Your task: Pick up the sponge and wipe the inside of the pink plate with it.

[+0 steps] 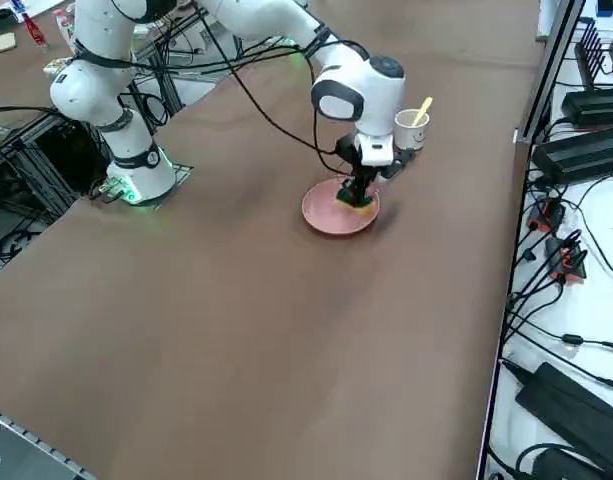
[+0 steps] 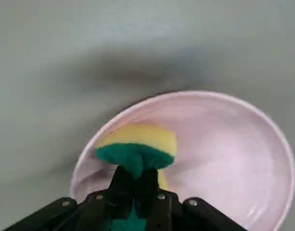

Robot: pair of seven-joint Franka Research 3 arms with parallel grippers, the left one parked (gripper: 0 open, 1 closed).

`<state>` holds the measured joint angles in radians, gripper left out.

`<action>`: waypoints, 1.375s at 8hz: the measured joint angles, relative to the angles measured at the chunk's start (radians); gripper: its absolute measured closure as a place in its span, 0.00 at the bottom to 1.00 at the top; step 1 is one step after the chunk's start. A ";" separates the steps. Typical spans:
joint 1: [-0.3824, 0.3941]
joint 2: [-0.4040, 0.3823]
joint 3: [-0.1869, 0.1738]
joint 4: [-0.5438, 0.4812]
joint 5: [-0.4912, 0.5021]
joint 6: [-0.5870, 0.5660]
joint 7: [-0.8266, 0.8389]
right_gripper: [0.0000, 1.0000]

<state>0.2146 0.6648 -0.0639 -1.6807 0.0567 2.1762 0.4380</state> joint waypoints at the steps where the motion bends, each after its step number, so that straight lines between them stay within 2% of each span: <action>1: 0.011 0.000 0.000 0.000 0.000 -0.005 0.013 0.94; 4: 0.023 -0.011 0.000 -0.018 0.003 -0.020 0.020 0.94; 11: 0.008 -0.124 -0.010 -0.216 0.010 -0.021 -0.053 0.94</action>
<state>0.2227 0.5409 -0.0743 -1.8964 0.0663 2.1551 0.3854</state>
